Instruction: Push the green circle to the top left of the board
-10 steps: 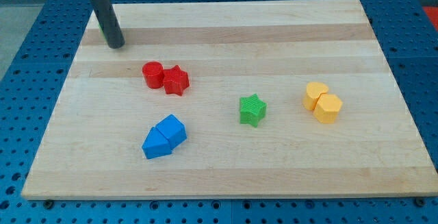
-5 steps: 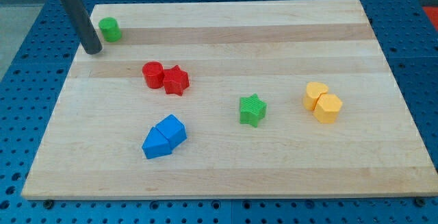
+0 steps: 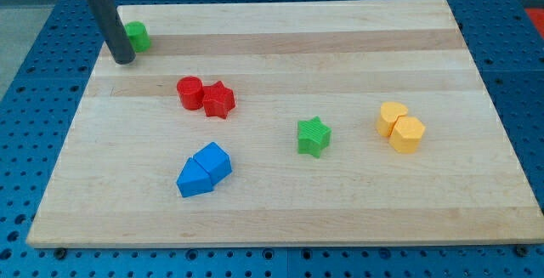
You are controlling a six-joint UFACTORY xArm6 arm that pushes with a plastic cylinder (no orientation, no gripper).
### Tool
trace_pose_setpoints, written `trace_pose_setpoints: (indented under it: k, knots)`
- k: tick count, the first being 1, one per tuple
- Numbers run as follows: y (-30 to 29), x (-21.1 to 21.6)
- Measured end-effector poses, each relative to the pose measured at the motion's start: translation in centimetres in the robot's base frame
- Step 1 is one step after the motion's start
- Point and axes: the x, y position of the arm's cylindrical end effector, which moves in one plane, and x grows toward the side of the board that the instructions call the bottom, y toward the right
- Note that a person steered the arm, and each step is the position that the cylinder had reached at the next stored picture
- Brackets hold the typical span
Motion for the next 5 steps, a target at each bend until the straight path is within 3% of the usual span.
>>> trace_pose_setpoints:
  k: [5]
  knots:
    - [0.2,-5.9]
